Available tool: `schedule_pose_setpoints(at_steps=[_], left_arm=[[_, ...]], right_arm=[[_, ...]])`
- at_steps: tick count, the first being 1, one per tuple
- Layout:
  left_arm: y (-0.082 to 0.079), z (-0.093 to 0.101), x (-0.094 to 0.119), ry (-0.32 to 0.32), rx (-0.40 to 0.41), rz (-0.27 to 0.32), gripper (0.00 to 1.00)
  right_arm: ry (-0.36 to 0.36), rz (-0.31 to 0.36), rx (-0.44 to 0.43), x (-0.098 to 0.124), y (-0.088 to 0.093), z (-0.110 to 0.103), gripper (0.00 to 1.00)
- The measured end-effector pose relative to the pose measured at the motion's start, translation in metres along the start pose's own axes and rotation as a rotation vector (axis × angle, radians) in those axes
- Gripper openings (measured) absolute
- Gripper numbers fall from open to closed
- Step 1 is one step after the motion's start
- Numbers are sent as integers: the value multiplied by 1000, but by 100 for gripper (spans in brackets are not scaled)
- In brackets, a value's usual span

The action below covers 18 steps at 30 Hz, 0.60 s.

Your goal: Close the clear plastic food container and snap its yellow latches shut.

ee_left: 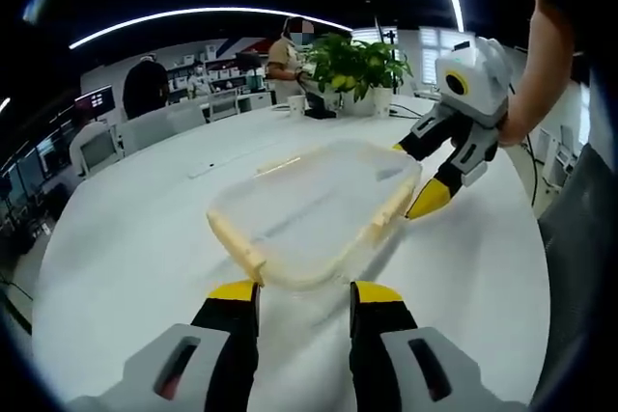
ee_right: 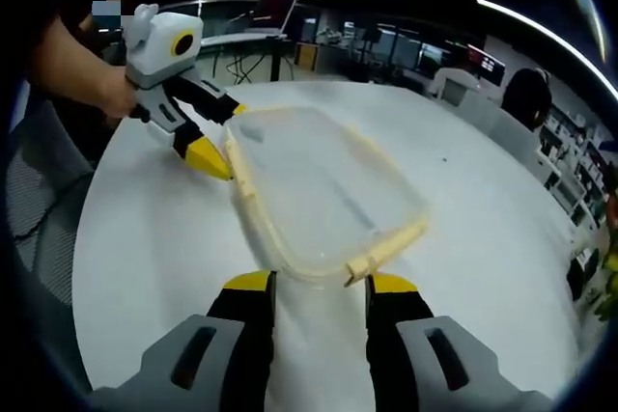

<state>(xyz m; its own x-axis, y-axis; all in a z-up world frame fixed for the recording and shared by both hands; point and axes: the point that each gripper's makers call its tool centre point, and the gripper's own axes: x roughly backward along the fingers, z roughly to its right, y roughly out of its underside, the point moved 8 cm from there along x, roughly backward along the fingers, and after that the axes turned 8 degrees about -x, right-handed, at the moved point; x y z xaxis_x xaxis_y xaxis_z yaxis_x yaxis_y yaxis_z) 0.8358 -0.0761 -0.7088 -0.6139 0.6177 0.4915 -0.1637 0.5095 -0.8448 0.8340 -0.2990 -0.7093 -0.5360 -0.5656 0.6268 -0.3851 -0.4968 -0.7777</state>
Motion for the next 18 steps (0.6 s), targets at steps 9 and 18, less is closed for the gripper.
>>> schedule_pose_setpoints(at_steps=[9, 18], left_arm=[[6, -10, 3, -31, 13, 2, 30], [7, -15, 4, -41, 13, 1, 29]], right_arm=[[-13, 0, 14, -12, -10, 1, 33], [-25, -7, 28, -17, -14, 3, 33]])
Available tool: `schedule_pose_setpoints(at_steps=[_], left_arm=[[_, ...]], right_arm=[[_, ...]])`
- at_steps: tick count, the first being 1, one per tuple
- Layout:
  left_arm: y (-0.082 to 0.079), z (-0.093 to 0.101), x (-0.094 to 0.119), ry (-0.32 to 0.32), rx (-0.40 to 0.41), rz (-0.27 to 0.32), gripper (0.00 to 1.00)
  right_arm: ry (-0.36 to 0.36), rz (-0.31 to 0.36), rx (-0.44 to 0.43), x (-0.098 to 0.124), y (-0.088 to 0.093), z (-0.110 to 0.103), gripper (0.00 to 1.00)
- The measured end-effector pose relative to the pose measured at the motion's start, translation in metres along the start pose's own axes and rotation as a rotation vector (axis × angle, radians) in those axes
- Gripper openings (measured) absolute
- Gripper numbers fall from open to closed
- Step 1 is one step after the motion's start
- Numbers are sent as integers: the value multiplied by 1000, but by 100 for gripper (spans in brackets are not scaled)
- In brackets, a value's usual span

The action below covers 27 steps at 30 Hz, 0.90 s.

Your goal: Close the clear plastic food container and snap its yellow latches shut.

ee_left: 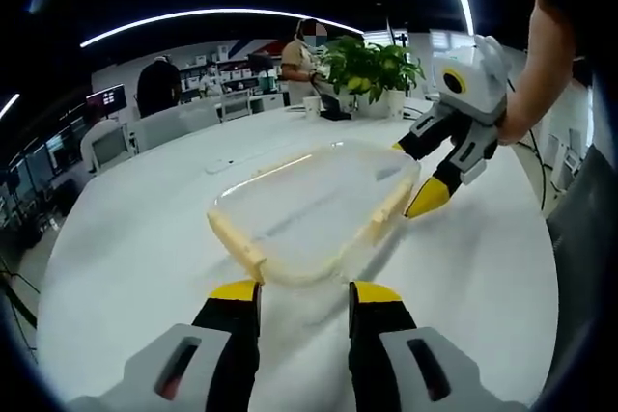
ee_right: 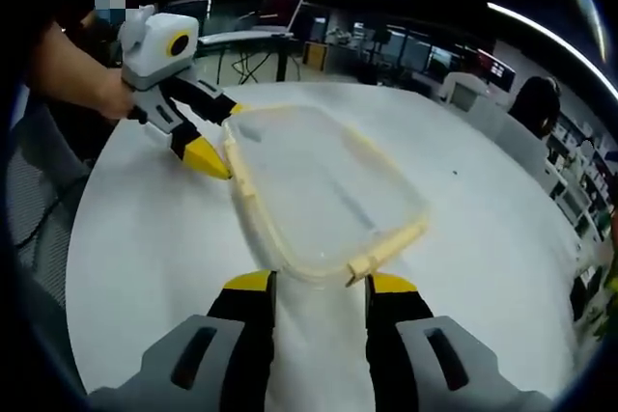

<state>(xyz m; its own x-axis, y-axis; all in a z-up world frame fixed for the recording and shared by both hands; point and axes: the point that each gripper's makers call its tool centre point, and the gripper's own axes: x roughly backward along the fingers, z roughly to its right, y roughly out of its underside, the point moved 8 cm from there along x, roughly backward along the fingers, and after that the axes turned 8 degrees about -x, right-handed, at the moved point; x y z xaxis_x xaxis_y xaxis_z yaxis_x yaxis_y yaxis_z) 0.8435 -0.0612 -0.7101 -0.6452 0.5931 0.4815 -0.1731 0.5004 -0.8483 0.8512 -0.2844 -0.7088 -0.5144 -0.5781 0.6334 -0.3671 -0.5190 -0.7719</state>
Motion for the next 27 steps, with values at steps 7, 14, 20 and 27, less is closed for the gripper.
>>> schedule_pose_setpoints(at_steps=[7, 14, 20, 27], left_arm=[[1, 1, 2, -14, 3, -32, 27], [-4, 6, 22, -47, 66, -47, 29], [-17, 15, 50, -80, 78, -59, 29], [-32, 32, 86, -94, 73, -64, 30]], right_arm=[[12, 0, -6, 3, 0, -1, 35], [21, 19, -44, 24, -1, -7, 37], [47, 52, -65, 54, -3, -14, 37], [74, 109, -112, 90, -6, -27, 38]])
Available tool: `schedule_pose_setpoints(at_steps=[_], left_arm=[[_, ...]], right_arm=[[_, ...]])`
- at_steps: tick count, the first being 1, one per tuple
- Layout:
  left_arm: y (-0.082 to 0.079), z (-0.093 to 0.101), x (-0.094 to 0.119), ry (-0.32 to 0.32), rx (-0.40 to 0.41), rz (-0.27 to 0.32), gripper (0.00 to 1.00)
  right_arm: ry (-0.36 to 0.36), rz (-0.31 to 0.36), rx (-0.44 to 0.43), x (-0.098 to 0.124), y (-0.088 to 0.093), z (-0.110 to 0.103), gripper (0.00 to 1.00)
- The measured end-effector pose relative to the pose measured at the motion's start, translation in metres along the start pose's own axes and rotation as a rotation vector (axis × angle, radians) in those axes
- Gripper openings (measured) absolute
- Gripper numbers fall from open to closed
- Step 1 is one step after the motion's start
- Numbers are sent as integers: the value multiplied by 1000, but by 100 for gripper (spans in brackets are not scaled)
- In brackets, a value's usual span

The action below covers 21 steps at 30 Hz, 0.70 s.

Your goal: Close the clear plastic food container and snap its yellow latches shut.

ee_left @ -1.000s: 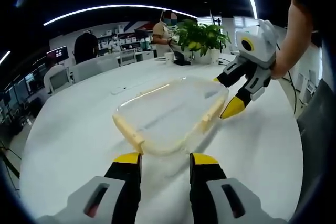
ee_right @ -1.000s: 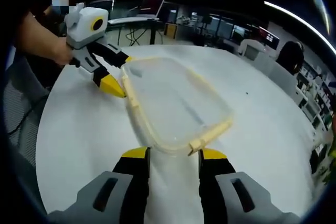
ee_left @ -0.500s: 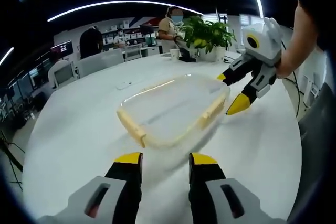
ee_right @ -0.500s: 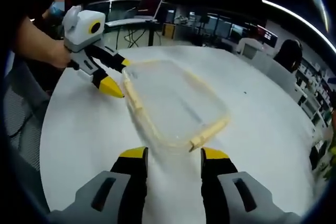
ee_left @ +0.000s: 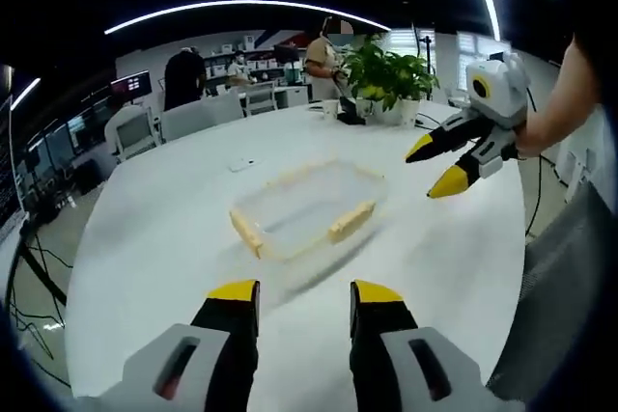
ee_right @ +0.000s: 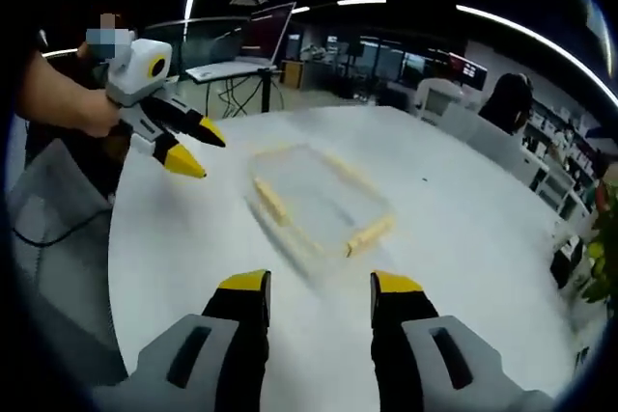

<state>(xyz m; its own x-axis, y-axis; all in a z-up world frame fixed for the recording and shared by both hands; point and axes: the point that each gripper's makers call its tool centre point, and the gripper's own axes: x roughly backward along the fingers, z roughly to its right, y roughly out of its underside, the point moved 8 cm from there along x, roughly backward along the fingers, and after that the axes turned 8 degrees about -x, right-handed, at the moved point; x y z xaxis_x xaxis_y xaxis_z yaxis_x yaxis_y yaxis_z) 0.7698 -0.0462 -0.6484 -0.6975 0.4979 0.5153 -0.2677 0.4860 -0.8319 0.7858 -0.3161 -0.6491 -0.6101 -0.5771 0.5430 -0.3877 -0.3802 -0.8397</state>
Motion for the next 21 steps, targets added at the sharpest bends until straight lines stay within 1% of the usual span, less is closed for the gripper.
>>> schedule_pose_setpoints(at_steps=[4, 5, 8, 12, 16, 18, 21], left_arm=[[0, 11, 21, 4, 0, -6, 31], [1, 12, 23, 5, 0, -6, 31], [2, 19, 40, 9, -1, -6, 31], [3, 24, 59, -3, 49, 15, 31], [6, 27, 79, -22, 92, 32, 31], [10, 28, 87, -17, 133, 46, 31], [16, 30, 98, -17, 133, 37, 31]], right_arm=[[17, 22, -28, 18, 2, -8, 38], [22, 25, -36, 24, 4, -11, 38], [38, 31, -54, 37, 9, -18, 38], [65, 43, -88, 57, 16, -29, 38], [96, 50, -103, 74, 23, -41, 38], [109, 55, -124, 80, 25, -46, 38], [132, 65, -151, 91, 27, -56, 38]])
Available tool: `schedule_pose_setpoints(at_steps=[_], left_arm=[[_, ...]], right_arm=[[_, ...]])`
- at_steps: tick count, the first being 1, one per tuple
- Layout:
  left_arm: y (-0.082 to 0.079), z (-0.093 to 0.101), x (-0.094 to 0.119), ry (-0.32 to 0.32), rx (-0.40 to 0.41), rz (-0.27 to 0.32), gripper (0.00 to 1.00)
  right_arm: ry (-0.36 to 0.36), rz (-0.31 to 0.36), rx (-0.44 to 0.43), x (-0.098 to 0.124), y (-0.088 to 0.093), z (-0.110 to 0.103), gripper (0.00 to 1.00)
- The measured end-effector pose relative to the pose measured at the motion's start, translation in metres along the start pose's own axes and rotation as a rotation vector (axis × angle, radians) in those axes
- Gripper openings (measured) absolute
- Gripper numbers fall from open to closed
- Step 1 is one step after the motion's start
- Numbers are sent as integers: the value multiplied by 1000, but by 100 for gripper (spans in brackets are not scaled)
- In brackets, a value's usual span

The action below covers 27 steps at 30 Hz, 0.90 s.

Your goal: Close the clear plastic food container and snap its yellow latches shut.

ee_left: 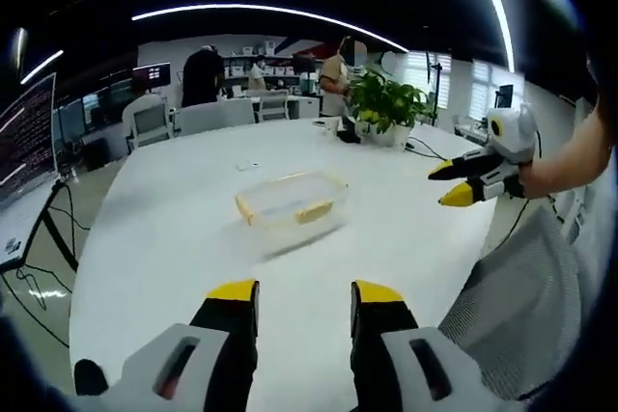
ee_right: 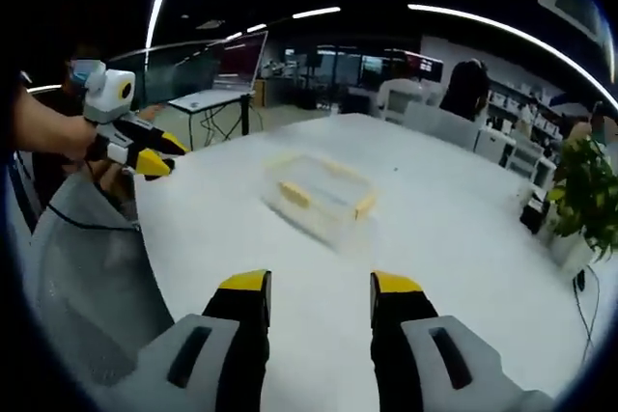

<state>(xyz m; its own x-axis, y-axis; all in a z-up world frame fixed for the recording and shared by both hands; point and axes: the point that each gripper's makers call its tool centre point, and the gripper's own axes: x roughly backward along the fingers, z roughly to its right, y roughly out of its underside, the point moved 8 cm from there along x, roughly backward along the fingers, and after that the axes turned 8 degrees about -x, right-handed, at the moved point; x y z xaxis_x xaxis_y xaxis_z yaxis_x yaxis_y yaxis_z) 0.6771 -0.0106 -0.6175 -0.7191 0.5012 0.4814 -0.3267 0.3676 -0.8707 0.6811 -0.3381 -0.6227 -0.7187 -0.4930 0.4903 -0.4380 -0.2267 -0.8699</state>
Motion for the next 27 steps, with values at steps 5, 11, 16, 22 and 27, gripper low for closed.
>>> schedule_pose_setpoints(at_steps=[5, 11, 16, 22, 27], left_arm=[[7, 8, 13, 5, 26, 18, 31], [13, 9, 20, -2, 57, 33, 31], [18, 9, 21, -33, 93, 32, 31], [27, 8, 25, -81, 183, 31, 29], [26, 7, 25, -108, 211, 35, 29]], right_arm=[[26, 4, -27, 8, 6, -6, 37], [39, 0, -54, 9, 11, -10, 37], [39, 0, -50, 8, 15, -14, 37], [19, -19, -43, 8, 20, -17, 36], [-1, -14, -51, 8, 19, -18, 36]])
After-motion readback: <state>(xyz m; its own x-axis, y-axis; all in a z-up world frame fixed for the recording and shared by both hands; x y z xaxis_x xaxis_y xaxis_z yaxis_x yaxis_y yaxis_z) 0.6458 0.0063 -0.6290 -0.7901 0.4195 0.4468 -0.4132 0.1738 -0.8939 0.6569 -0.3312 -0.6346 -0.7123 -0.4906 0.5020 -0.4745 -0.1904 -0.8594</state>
